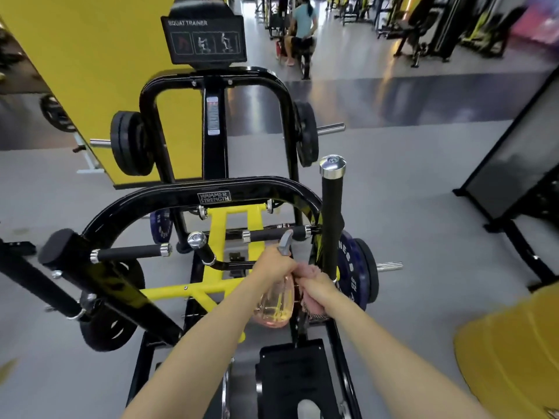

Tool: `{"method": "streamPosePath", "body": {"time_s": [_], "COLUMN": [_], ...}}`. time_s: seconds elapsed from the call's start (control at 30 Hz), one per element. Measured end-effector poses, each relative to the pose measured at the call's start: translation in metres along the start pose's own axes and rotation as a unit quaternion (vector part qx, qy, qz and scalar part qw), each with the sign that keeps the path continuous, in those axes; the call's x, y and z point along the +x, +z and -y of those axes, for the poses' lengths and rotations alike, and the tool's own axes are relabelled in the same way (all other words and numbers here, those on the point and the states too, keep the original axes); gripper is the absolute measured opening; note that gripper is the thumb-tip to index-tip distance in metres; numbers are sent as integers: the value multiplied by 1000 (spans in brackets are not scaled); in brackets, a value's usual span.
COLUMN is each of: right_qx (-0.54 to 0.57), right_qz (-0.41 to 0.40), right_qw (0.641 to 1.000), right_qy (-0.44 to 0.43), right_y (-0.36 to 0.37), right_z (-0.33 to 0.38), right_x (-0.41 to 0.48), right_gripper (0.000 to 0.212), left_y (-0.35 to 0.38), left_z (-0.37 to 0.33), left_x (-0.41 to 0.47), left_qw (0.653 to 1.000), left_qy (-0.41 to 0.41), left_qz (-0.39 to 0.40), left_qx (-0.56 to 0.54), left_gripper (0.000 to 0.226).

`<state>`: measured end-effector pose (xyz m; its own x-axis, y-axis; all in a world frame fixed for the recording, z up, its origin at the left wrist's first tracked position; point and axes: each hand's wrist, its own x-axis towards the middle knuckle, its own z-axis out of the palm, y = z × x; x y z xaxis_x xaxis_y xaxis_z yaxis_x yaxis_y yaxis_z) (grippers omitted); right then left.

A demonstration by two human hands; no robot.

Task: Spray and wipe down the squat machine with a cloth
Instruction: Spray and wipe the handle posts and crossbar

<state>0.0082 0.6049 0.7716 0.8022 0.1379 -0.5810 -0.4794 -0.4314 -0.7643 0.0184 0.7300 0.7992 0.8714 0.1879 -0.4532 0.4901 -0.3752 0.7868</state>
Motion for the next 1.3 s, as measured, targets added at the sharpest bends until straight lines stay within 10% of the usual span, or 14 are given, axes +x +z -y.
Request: {"method": "streamPosePath", "body": {"time_s": [0.83,1.03,1.3], "right_qx": [-50,-56,-3], "right_qz": [-55,-54,-94], "right_qw": [995,995,994], "right_qy": [63,65,61], "right_y": [0,-6,-51], "right_z": [-8,-7,-13], "right_x": [11,3,-13], "right_gripper": [40,40,39], "left_y": [-34,-33,-29], "left_z": [45,43,-5], "left_x": [31,25,15], "left_qw": [985,986,999], "left_qy": [-77,-70,6], "left_qz": [-71,-57,-9], "left_qx": [140,141,52], "left_gripper": [12,42,9]}}
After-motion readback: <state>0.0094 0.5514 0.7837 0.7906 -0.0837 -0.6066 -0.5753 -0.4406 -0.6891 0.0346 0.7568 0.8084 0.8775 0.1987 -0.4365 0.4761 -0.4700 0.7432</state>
